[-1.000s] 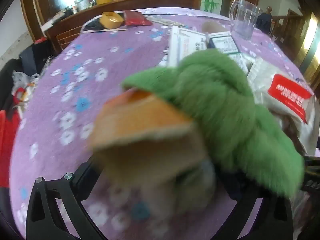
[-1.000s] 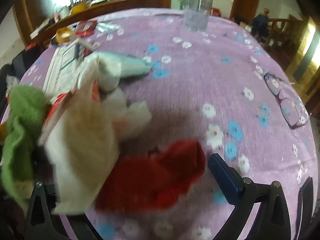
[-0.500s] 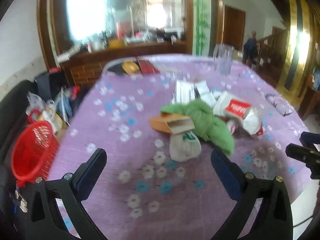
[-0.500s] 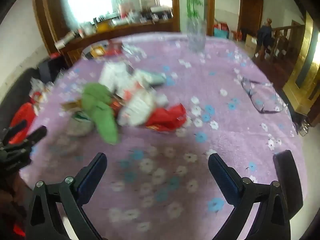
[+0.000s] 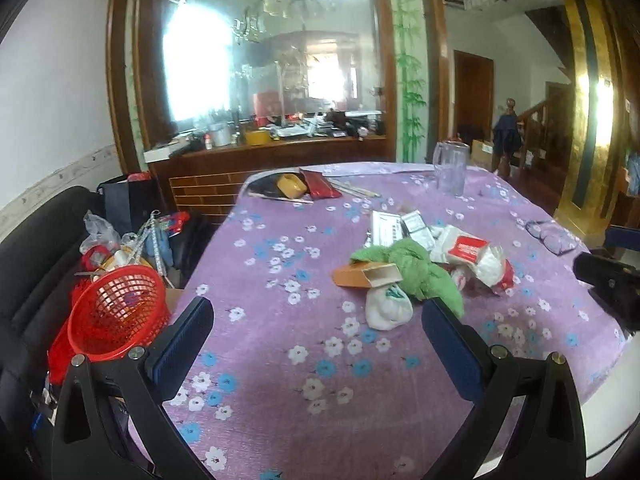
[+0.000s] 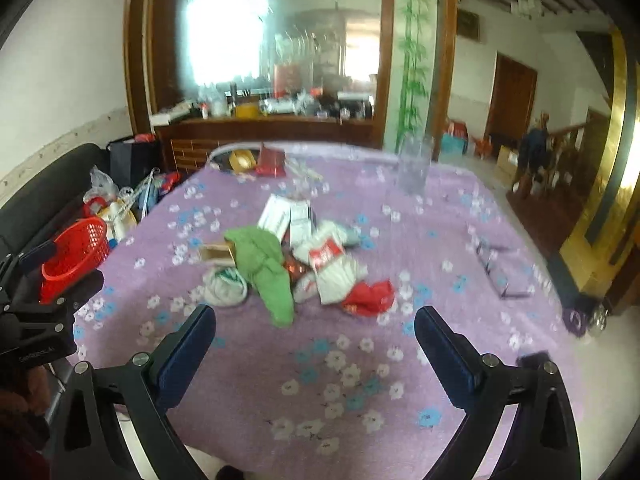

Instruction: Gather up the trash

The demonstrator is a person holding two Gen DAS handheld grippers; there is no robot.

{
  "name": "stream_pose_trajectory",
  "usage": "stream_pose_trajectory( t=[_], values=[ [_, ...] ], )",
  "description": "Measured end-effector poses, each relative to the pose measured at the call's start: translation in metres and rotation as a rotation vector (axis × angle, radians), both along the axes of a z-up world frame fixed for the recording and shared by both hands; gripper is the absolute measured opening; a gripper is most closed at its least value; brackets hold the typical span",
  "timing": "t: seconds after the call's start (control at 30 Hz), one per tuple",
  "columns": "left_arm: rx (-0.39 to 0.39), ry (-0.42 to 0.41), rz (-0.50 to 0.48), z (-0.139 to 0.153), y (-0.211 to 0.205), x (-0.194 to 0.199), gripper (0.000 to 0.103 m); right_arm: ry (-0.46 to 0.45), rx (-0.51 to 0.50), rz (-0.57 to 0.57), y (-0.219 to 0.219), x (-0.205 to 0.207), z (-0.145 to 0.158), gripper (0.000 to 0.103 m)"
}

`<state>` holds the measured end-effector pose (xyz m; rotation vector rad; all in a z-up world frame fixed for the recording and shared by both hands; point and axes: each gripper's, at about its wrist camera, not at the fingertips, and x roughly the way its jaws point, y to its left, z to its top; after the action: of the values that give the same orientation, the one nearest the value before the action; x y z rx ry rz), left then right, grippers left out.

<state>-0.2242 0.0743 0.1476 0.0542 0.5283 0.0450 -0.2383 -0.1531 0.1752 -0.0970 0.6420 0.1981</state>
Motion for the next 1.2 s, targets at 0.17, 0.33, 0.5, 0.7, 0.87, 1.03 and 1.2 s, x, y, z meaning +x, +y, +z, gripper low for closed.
stream_pose_trajectory(
  t=[0.17, 0.33, 0.5, 0.7, 0.87, 1.03, 1.2],
  values=[
    [0.009, -0.004, 0.03, 0.002, 0.006, -0.006, 0.103, 0.019, -0.003, 0.027, 0.003, 0.0, 0.0, 0.101],
    [-0.002, -0.011, 0.053, 0.007, 0.009, -0.007, 0.103, 0.025, 0.017, 0.045, 0.004, 0.004, 0.002, 0.101],
    [-0.013, -0.011, 0.056, 0.007, 0.009, -0.008, 0.103, 0.022, 0.021, 0.077, 0.008, 0.005, 0.003, 0.101],
    [-0.005, -0.017, 0.062, 0.007, 0.006, -0.012, 0.103, 0.021, 0.015, 0.103, 0.014, 0.006, 0.002, 0.101],
    [-0.006, -0.002, 0.069, 0.006, 0.005, -0.011, 0.103, 0.032, 0.012, 0.11, 0.015, 0.008, -0.002, 0.101],
    [-0.005, 0.004, 0.076, 0.005, 0.007, -0.009, 0.103, 0.046, -0.001, 0.12, 0.018, 0.013, -0.005, 0.101],
    [-0.01, 0.013, 0.089, 0.003, 0.012, -0.006, 0.103, 0.061, -0.008, 0.13, 0.021, 0.016, -0.01, 0.101]
  ],
)
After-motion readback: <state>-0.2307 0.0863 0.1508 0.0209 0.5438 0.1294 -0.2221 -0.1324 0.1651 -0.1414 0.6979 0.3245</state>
